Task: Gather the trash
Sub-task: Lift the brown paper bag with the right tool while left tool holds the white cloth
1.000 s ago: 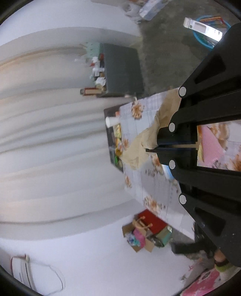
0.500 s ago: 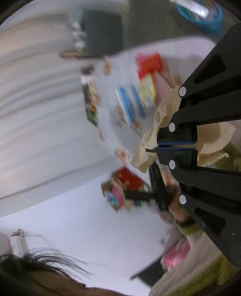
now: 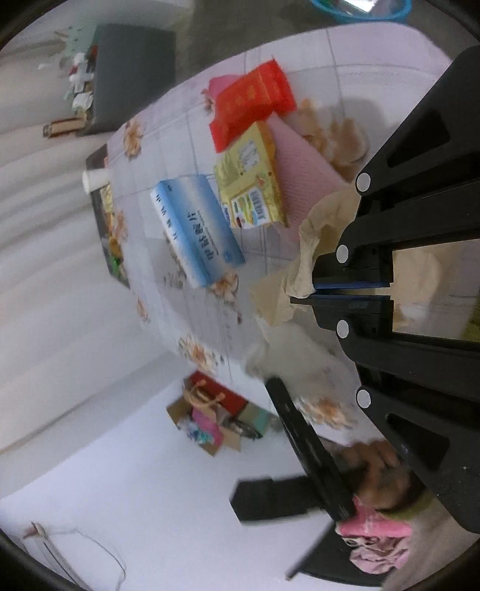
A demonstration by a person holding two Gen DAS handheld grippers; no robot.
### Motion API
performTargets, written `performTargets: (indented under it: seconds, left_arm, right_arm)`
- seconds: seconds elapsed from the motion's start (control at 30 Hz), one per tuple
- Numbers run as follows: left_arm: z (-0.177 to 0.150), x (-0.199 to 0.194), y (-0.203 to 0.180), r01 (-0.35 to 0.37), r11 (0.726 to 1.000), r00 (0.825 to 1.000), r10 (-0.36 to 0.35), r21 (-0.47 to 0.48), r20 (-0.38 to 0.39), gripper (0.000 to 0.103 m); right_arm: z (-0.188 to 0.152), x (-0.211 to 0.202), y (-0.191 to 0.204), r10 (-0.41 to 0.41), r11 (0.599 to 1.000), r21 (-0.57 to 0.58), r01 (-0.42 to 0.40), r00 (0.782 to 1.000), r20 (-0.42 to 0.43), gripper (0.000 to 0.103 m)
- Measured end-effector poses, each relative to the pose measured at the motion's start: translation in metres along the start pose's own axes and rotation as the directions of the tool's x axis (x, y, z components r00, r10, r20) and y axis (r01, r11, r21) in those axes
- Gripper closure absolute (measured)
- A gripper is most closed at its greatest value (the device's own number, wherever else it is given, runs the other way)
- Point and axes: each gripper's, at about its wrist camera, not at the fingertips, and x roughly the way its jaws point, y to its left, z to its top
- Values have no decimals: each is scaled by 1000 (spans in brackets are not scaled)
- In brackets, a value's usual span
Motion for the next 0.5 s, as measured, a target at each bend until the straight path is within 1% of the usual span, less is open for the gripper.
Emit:
performTargets:
  seconds: [0.07,0.13,0.2,0.27,0.4,0.5]
  left_arm:
    - [0,-1,2,-5,1000,1000,5,-2,1,96]
    - [-1,-1,4,-7,1000,1000,7,0,1,96]
    - [0,0,5,-9,1000,1000,9,0,0,96]
    - [-1,1,5,-8,1000,1000,8,-6,-2,96]
    - [-1,4,6,-5,1000,1000,5,-3,-9,96]
    - [-1,5,5,-5,1000,1000,5,3,-11,96]
  right_arm:
    - [-2,4,4,-36,999,-28,37,999,19,101]
    - [-8,3,11,-38,997,-72,40,999,36,99]
    - [-17,-1,21,-38,989,-140,45,998,51,98]
    - [-30,-6,28,-54,975,-214,64,997,51,98]
    - [-56,-13,32,-72,962,-263,74,997,17,98]
    - [-77,-14,30,-68,964,-261,59,997,-28,98]
